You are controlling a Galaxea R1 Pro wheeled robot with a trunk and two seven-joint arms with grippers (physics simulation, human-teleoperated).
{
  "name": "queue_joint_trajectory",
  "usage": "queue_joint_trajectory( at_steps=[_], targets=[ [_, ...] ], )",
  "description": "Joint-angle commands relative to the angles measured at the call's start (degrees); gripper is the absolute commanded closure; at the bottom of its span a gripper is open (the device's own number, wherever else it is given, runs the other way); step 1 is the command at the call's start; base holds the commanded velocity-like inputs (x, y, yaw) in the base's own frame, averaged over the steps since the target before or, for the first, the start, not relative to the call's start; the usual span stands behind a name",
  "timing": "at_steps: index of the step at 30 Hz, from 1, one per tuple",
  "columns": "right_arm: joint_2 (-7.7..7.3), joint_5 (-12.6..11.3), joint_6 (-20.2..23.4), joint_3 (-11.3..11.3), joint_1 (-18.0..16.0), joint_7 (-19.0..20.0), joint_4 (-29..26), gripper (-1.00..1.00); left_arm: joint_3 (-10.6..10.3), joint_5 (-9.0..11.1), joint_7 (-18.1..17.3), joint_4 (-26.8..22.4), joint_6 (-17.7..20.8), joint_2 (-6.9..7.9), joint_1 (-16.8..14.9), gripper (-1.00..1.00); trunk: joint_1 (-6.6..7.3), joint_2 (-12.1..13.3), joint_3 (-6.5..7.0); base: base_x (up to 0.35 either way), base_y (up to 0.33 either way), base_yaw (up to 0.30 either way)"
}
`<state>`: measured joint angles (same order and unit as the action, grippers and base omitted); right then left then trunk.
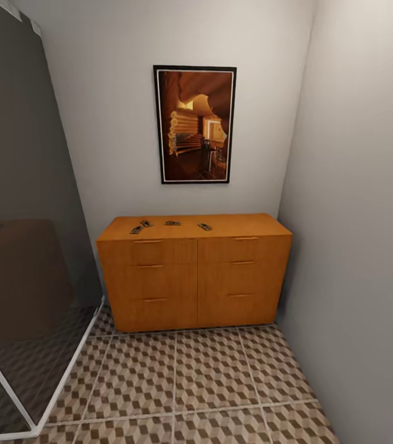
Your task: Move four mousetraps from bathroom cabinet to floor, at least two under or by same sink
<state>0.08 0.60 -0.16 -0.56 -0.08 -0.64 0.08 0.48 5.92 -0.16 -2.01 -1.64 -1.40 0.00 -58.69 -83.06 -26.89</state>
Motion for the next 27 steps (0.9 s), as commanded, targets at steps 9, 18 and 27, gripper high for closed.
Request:
queue_joint_trajectory(
  at_steps=[9,18,27],
  targets=[
    [0.01,0.08,-0.05,-0.05,-0.01,-0.07,0.01,-1.0,0.01,0.6,-0.02,-0.01,-0.12,-0.01,0.0,-1.0,-0.03,-0.02,-0.04,0.324,0.0,0.0],
    [0.01,0.08,-0.03,-0.05,-0.01,-0.07,0.01,-1.0,0.04,0.59,-0.02,-0.01,-0.12,-0.01,0.0,-1.0,-0.03,-0.02,-0.04,0.324,0.0,0.0],
    [0.01,-0.09,0.06,0.02,-0.01,0.02,-0.01,-1.0,0.05,0.59,0.0,-0.01,-0.12,-0.01,0.0,-1.0,-0.03,-0.02,-0.04,0.324,0.0,0.0]
  ],
)
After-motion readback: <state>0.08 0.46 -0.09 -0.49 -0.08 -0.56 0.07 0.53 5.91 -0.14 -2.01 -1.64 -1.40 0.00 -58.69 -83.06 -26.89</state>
